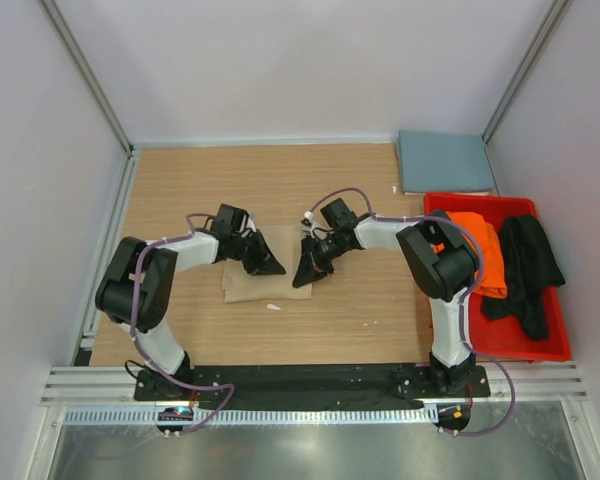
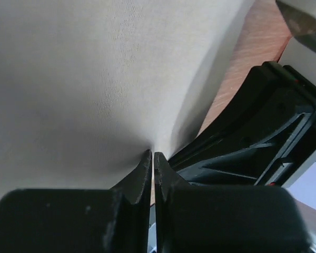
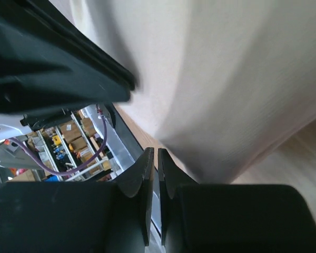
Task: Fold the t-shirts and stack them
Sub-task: Fold the tshirt
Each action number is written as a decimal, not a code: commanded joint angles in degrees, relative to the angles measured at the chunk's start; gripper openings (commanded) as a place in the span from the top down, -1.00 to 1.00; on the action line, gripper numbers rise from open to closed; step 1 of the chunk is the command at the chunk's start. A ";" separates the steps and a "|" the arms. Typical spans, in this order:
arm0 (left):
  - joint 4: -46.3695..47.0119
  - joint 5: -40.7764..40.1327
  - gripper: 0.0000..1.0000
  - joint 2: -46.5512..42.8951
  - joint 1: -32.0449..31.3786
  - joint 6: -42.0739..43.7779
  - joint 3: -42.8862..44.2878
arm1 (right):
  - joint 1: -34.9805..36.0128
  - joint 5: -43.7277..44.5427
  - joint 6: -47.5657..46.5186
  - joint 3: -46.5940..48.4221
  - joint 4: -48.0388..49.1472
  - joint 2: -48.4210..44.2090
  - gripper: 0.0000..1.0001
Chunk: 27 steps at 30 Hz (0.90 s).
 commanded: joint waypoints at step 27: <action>-2.76 10.49 0.69 -9.81 -1.47 5.04 -4.38 | -1.78 -1.36 5.16 -4.32 4.04 -7.63 0.74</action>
